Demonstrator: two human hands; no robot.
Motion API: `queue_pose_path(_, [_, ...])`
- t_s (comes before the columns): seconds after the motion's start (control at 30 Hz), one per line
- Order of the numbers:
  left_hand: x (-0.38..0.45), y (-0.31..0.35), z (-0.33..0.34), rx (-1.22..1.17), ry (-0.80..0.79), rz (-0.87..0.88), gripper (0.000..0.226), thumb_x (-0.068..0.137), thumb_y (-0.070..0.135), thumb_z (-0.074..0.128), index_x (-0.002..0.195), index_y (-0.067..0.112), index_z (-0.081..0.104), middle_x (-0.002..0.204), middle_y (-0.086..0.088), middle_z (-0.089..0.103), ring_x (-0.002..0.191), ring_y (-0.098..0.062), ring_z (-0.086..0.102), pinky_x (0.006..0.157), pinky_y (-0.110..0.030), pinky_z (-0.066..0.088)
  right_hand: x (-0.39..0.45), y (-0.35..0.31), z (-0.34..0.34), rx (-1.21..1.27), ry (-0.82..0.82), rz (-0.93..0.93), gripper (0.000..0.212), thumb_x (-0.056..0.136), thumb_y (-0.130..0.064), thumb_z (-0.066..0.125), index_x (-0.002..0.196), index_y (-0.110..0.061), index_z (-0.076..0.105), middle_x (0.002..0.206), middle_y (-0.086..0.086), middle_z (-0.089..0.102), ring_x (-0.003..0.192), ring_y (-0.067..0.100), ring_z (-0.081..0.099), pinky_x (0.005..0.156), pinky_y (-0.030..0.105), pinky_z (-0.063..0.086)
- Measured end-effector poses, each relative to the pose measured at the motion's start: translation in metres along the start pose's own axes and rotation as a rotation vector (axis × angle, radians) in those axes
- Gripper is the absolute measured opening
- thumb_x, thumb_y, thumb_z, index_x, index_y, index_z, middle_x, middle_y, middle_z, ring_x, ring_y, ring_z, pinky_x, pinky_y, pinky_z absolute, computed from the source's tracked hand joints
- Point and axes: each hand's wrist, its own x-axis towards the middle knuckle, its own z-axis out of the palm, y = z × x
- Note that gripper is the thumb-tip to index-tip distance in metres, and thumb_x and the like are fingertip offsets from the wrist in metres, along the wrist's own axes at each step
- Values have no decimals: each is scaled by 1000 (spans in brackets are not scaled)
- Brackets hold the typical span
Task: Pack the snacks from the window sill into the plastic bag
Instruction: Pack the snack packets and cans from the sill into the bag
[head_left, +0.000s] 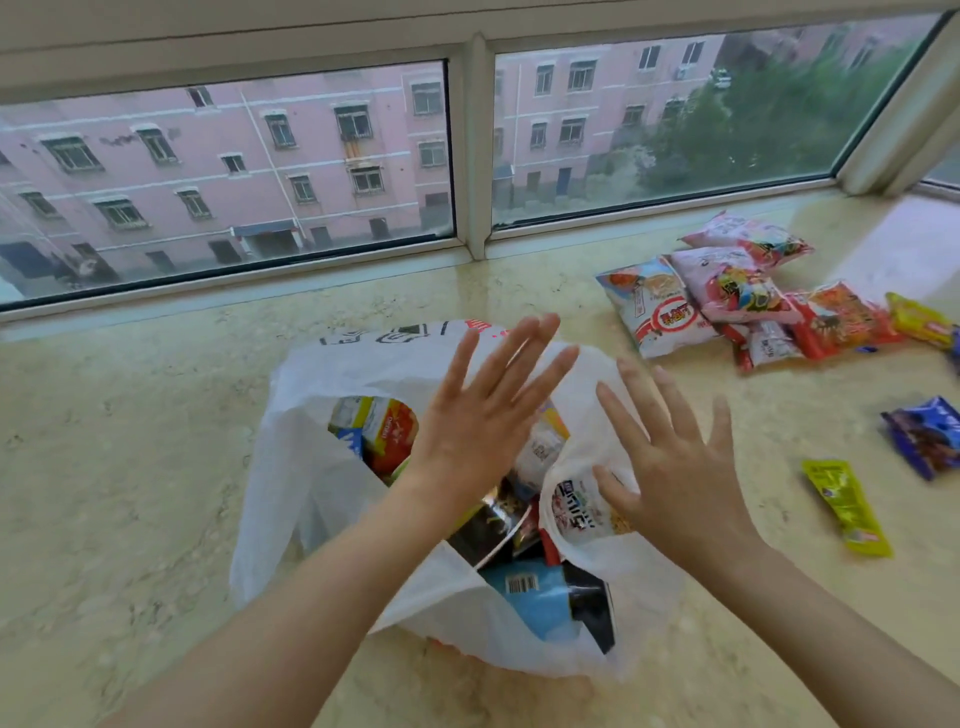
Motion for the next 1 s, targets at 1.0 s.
queue_pose_path(1.0, [166,243,11,-535,-232,201,60,92,53,26,142,26,45,151,-3,38,140,-20,35,110,-46,27,-128,218,78,85,-209,481,70,65,-26,82,130,-13,58,141,13,50,123,34,53,92,55,45])
